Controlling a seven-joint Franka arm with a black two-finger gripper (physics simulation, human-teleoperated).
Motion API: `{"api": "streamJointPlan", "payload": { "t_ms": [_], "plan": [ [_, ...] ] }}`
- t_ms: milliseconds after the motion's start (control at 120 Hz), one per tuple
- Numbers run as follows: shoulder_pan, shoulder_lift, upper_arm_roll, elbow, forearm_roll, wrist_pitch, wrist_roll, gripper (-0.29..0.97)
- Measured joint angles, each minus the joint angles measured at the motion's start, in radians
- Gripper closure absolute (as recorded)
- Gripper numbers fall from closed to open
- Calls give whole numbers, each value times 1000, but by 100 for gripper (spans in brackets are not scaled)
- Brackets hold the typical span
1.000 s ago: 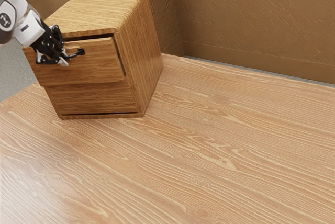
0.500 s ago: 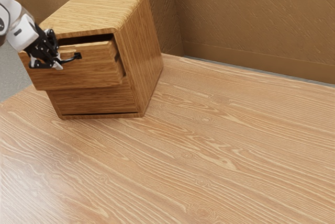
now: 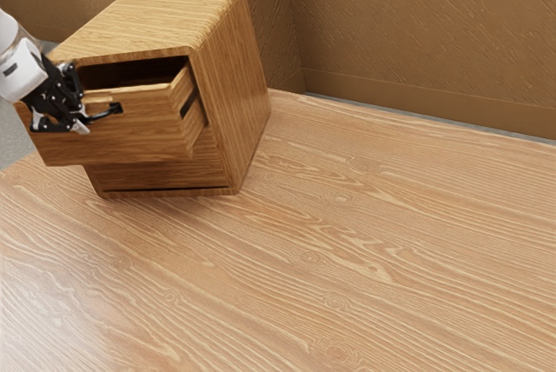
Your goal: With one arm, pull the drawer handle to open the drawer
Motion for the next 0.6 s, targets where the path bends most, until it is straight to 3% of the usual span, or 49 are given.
{"api": "streamJointPlan", "payload": {
  "t_ms": [275, 467, 600],
  "plan": [
    [8, -106, -1, -110, -17, -3, -2, 69],
    [14, -176, -2, -169, -19, -4, -5, 80],
    [15, -212, 0, -209, -21, 2, -5, 79]
  ]
}}
